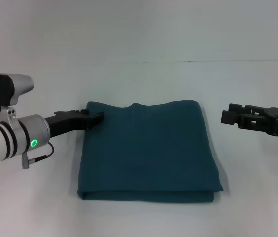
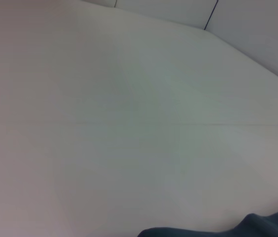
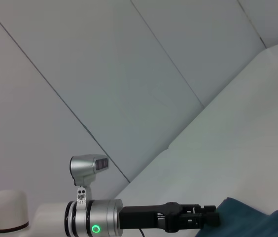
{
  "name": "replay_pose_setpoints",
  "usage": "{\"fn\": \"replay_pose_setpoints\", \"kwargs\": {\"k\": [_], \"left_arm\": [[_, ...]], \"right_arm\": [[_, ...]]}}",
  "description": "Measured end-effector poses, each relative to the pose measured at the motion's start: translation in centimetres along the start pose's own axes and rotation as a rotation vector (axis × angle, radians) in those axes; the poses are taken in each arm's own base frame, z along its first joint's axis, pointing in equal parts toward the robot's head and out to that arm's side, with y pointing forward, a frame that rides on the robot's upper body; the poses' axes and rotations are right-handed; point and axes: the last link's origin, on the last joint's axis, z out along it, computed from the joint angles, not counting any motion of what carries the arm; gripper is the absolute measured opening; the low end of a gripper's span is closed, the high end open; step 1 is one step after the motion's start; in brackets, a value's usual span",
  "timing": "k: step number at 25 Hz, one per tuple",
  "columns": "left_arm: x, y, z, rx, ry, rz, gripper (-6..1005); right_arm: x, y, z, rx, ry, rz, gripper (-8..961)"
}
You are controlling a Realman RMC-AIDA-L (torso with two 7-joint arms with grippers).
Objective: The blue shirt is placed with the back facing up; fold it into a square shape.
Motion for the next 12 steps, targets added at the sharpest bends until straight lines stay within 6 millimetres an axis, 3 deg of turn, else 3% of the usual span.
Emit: {"fn": "replay_pose_setpoints", "kwargs": {"k": [8,12], "left_arm": [[0.01,0.08,0.06,-0.003,-0.002,0.003,531],[0.1,0.13,0.11,-0.004,0.0,0.003,283]], "right_arm": [[0.0,0.01,0.0,-0.001,0.0,0.0,911],[0.02,0.02,0.03,-0.001,0.0,0.0,911]]}}
